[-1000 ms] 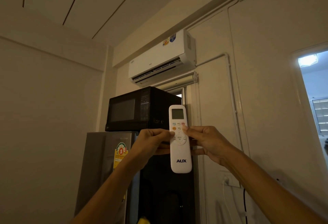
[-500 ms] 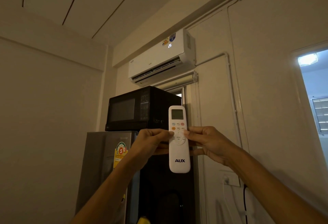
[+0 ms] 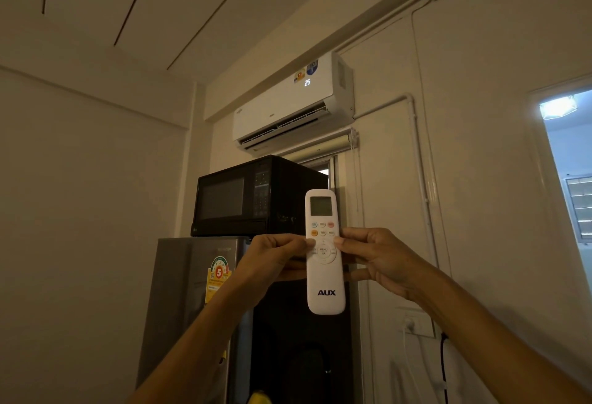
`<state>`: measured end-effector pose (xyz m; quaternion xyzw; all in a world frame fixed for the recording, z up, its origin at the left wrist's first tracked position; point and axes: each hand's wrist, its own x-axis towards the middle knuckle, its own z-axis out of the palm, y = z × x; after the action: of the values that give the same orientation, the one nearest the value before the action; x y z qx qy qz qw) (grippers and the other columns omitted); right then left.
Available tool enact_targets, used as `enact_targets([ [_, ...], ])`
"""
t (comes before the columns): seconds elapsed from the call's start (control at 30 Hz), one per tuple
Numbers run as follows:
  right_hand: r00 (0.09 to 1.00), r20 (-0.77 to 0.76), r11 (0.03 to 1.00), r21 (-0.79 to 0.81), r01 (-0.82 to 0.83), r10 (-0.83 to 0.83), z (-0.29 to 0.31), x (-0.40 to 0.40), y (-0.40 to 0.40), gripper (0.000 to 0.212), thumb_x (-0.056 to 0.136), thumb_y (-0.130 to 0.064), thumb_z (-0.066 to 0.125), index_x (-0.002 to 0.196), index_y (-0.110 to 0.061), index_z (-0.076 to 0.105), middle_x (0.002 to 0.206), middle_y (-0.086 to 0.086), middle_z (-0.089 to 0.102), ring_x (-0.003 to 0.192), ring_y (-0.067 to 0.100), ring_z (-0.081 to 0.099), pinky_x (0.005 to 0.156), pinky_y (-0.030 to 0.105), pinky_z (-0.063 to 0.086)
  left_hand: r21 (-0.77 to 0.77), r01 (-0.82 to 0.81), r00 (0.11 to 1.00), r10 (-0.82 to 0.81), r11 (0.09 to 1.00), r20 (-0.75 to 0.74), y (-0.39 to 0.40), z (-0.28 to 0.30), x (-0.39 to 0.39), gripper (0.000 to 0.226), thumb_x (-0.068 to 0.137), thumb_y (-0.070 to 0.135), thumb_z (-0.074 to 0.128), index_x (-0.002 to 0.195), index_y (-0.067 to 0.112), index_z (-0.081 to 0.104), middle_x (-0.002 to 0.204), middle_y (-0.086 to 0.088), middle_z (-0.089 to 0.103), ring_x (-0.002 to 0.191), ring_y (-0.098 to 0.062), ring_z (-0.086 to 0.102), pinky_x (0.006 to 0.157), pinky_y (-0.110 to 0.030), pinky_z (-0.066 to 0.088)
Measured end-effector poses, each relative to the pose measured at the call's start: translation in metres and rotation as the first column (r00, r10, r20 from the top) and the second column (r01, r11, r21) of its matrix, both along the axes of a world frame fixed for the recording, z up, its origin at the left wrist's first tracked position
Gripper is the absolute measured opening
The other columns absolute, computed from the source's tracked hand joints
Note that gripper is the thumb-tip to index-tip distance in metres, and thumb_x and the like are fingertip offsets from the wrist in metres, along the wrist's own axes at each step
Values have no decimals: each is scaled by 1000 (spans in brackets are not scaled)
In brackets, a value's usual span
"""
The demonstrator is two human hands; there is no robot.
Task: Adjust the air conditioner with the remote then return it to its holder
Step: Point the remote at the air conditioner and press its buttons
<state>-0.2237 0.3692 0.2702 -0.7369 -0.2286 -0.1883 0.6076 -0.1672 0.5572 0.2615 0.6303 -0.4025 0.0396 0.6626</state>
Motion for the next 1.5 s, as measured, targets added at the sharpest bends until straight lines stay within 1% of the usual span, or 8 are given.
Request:
enact_targets([
  [0.3, 1000, 8, 1000, -6, -6, 6, 0, 1, -1, 21, 88, -11, 57, 103, -24, 65, 100, 1, 72, 85, 13, 73, 65, 33, 61, 4, 3, 1000, -3, 1000, 0, 0, -1, 2, 11, 86, 17, 59, 91, 17, 68, 86, 1, 76, 83, -16, 74, 65, -24, 59],
  [0.53, 1000, 3, 1000, 0, -10, 10, -1, 1, -1, 21, 88, -11, 57, 101, -24, 66, 98, 1, 73, 83, 12, 73, 61, 30, 60, 5, 3, 1000, -3, 1000, -2, 0, -2, 3, 12, 86, 18, 59, 92, 16, 69, 91, -1, 76, 85, -17, 73, 67, -25, 60],
  [0.67, 1000, 3, 1000, -2, -9, 9, 0, 1, -1, 21, 88, -11, 57, 102, -24, 65, 101, 2, 72, 83, 12, 73, 63, 31, 60, 4, -1, 1000, 1, 1000, 3, -1, -1, 3, 12, 85, 18, 59, 92, 17, 68, 91, -1, 75, 85, -17, 73, 68, -25, 60],
  [0.8, 1000, 9, 1000, -5, -2, 2, 0, 2, 0, 20, 88, -11, 57, 100, -25, 65, 98, 0, 72, 82, 12, 73, 61, 31, 60, 4, -5, 1000, 5, 1000, 8, -1, -2, 3, 12, 86, 18, 59, 92, 17, 69, 94, -3, 75, 87, -19, 73, 71, -28, 60],
  [0.87, 1000, 9, 1000, -6, -3, 3, -1, 1, 0, 22, 88, -11, 57, 103, -24, 65, 98, 0, 72, 83, 12, 73, 61, 31, 60, 3, -6, 1000, 6, 1000, 7, 0, -3, 3, 12, 86, 18, 58, 93, 17, 69, 95, -4, 75, 87, -19, 73, 72, -28, 60],
  [1.07, 1000, 7, 1000, -8, -7, 7, 1, -1, 1, 24, 88, -11, 57, 109, -21, 64, 100, 1, 72, 83, 12, 73, 62, 31, 60, -6, -14, 1000, 14, 1000, -1, 0, -3, 2, 11, 86, 19, 58, 91, 18, 68, 93, -3, 75, 85, -18, 73, 71, -28, 60],
  [1.17, 1000, 13, 1000, -9, -12, 13, 1, -1, 2, 22, 88, -11, 57, 104, -23, 65, 98, 0, 73, 84, 12, 73, 62, 30, 60, -14, -19, 1000, 19, 1000, 2, 0, -2, 0, 11, 86, 19, 58, 90, 18, 68, 90, -2, 75, 83, -17, 74, 70, -27, 60],
  [1.5, 1000, 16, 1000, -15, -10, 10, 1, -2, 5, 22, 88, -11, 57, 104, -24, 65, 98, 0, 73, 84, 13, 73, 63, 31, 60, -19, -13, 1000, 13, 1000, -10, 3, -3, -1, 12, 86, 19, 58, 92, 17, 68, 88, 0, 76, 82, -16, 74, 65, -24, 60],
])
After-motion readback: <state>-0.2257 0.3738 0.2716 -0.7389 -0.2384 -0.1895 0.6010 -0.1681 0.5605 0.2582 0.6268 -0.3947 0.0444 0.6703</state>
